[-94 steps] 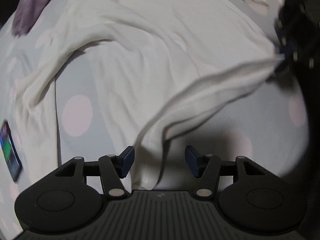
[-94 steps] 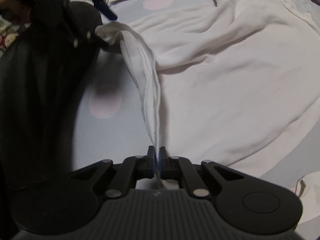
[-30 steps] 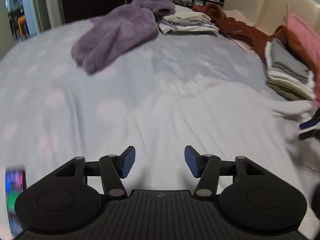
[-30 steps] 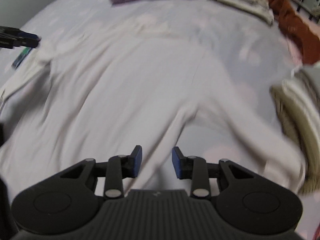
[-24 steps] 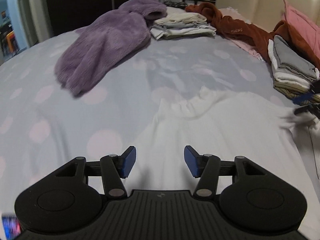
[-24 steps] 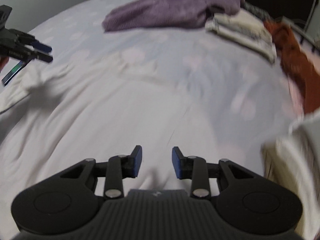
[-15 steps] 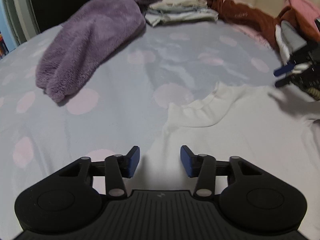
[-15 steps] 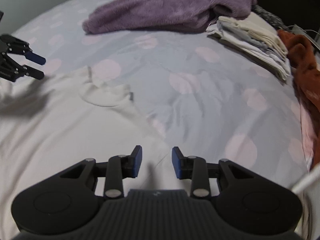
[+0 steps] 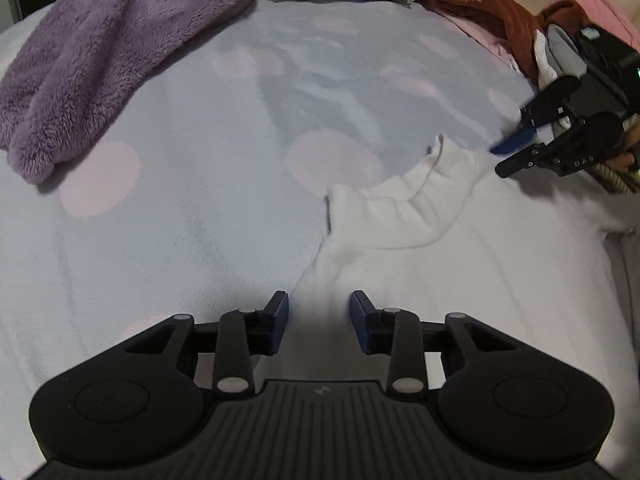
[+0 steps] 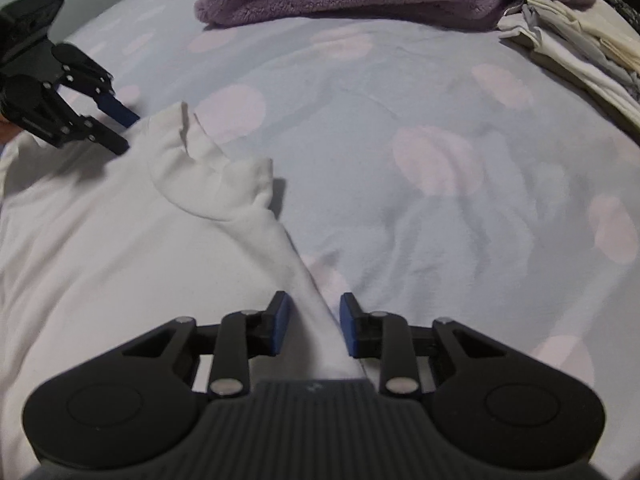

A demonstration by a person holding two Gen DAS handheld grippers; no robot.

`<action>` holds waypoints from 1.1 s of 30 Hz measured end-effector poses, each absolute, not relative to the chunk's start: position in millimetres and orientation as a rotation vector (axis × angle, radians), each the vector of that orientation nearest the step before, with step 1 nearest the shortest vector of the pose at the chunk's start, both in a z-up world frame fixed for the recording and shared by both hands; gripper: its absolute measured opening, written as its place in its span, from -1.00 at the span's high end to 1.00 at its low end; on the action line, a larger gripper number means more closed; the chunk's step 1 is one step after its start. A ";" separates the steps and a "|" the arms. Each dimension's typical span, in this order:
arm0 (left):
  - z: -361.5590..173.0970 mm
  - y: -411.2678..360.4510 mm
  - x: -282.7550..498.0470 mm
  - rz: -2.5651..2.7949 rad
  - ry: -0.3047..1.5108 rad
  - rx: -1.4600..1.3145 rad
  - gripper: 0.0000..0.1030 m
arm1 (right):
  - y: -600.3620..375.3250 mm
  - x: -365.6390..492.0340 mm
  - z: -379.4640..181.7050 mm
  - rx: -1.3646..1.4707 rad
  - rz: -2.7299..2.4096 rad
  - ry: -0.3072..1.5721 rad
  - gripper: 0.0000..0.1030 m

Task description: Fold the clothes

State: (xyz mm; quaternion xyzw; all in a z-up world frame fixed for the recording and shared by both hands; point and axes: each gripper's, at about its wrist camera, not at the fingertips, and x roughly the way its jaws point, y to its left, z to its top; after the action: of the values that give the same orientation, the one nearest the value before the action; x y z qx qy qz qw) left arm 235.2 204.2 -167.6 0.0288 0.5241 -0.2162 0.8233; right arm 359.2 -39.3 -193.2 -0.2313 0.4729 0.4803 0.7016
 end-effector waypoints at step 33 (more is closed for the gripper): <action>-167.2 184.6 281.1 -0.048 0.996 0.103 0.59 | -55.7 363.4 -178.2 -0.456 0.712 0.827 0.52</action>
State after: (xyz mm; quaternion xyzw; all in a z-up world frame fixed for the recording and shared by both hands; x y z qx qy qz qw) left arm 281.1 184.6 -167.2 0.0494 0.4775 -0.0229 0.8769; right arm 363.4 -55.7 -178.2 -0.2150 0.3898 0.3355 0.8302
